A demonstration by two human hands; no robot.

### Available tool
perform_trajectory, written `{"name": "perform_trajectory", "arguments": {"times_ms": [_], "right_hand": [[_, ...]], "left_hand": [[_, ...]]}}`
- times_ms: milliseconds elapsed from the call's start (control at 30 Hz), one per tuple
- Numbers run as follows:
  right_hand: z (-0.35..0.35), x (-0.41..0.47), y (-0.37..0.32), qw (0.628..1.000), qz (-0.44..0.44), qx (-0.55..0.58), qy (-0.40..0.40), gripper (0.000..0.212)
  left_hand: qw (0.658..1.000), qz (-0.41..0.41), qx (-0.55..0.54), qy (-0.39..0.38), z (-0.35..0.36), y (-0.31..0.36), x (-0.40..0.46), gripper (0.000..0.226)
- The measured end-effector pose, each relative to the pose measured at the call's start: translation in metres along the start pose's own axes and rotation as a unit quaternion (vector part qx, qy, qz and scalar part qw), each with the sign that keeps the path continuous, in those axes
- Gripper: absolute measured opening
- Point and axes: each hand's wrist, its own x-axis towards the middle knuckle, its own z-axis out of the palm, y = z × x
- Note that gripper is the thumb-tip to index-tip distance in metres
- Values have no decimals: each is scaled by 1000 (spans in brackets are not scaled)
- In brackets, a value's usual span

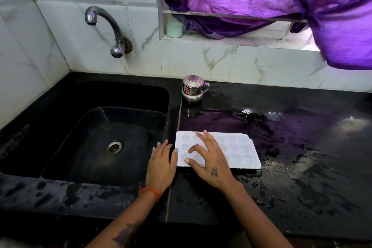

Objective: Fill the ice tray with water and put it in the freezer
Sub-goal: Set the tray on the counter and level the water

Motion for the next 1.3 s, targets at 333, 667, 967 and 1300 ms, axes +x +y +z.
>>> {"name": "perform_trajectory", "arguments": {"times_ms": [333, 667, 967, 1300], "right_hand": [[16, 0, 5, 998, -16, -9, -57, 27], [17, -2, 4, 996, -32, -62, -57, 28], [16, 0, 5, 998, -10, -24, -60, 30], [8, -1, 2, 996, 25, 8, -80, 43]], "left_hand": [[1000, 3, -3, 0, -1, 1, 0, 48], [1000, 1, -6, 10, -3, 3, -1, 42], [1000, -5, -3, 5, -1, 3, -1, 42], [1000, -5, -1, 3, 0, 1, -1, 54]]}}
